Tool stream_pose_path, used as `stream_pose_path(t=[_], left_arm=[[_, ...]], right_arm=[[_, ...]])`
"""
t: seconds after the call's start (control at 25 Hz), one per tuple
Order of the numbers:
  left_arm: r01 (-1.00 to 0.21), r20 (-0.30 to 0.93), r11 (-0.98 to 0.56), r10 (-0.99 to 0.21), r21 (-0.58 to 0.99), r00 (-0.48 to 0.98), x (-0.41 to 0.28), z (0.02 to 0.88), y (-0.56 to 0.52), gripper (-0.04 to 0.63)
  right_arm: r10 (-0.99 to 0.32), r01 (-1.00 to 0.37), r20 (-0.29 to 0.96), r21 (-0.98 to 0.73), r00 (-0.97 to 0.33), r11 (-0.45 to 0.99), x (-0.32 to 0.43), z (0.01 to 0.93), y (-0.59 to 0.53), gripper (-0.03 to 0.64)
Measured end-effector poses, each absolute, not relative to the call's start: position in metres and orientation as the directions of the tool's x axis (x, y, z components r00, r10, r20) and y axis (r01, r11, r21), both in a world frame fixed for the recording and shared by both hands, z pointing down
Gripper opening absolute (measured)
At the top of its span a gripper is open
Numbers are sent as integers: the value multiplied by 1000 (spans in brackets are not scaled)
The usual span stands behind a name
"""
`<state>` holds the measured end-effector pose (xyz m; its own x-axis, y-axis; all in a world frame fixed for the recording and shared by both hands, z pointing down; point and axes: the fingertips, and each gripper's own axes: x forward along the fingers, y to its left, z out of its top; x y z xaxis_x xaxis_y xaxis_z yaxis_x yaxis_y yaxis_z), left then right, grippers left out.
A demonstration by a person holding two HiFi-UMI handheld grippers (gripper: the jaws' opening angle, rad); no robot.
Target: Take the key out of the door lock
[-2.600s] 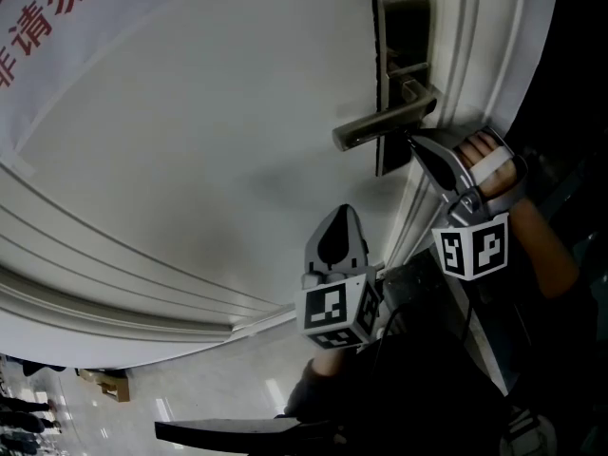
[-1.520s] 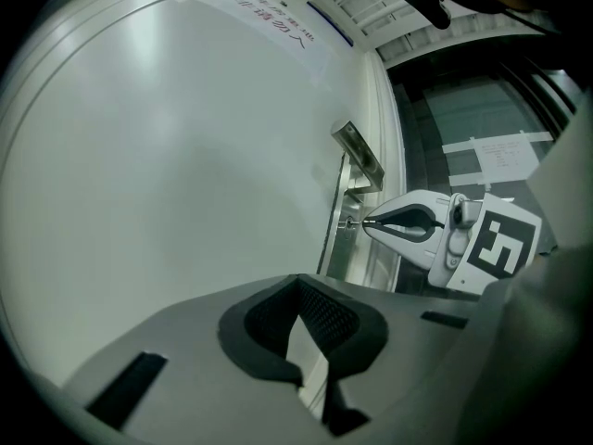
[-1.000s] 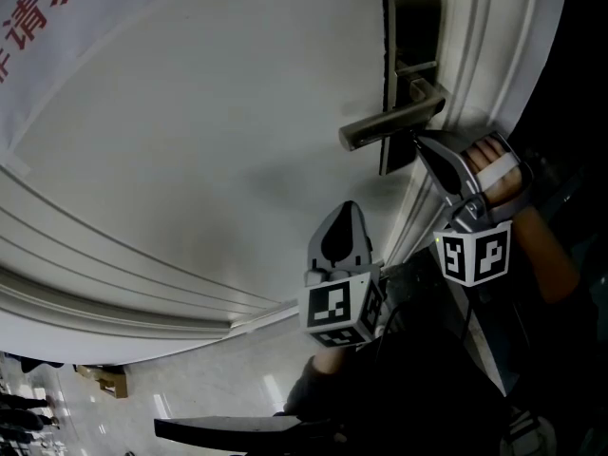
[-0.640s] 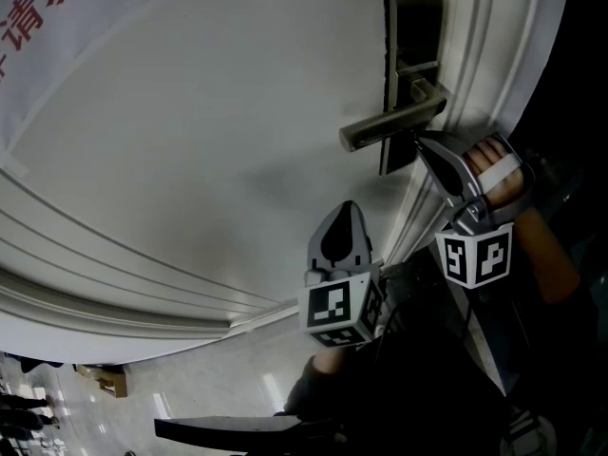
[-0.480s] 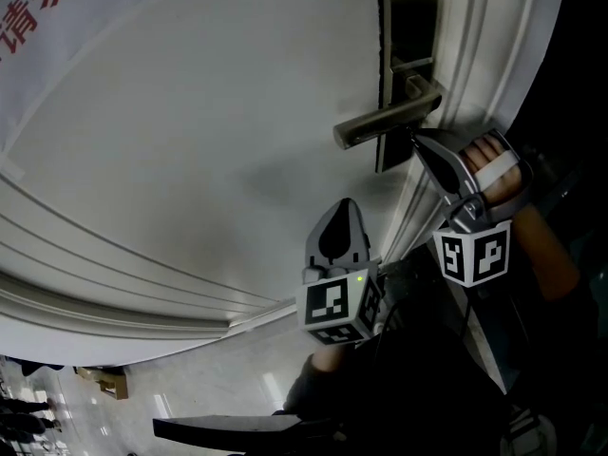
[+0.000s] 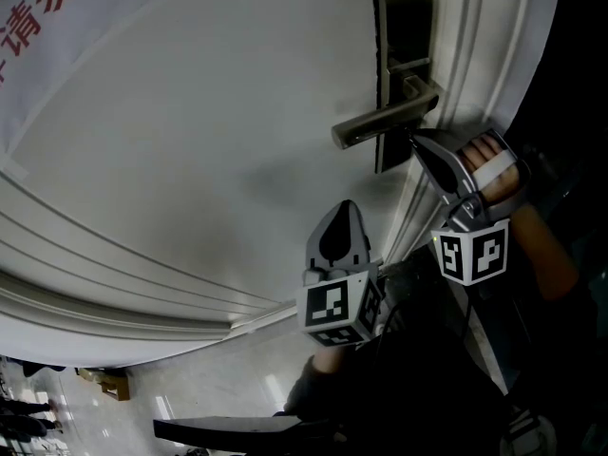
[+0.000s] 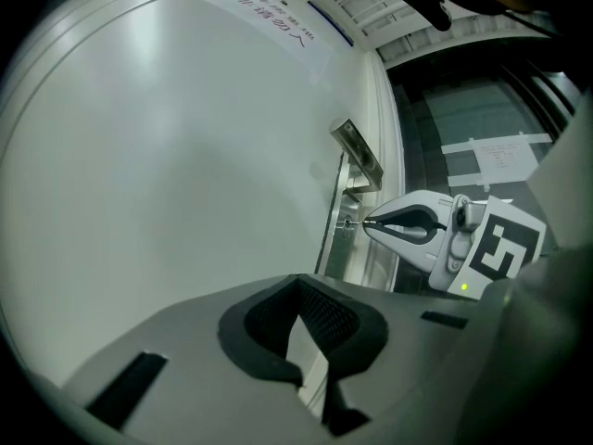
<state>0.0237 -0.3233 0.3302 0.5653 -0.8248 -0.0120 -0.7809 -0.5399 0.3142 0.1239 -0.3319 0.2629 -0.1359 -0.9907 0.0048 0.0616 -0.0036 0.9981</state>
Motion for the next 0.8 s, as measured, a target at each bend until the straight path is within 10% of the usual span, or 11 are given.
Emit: stream_pose_path(t=[0.8], left_arm=[[-797, 0, -516, -839, 313, 544, 24, 335, -328, -1]], right_arm=[[-989, 58, 1, 998, -148, -8, 124, 263, -332, 12]])
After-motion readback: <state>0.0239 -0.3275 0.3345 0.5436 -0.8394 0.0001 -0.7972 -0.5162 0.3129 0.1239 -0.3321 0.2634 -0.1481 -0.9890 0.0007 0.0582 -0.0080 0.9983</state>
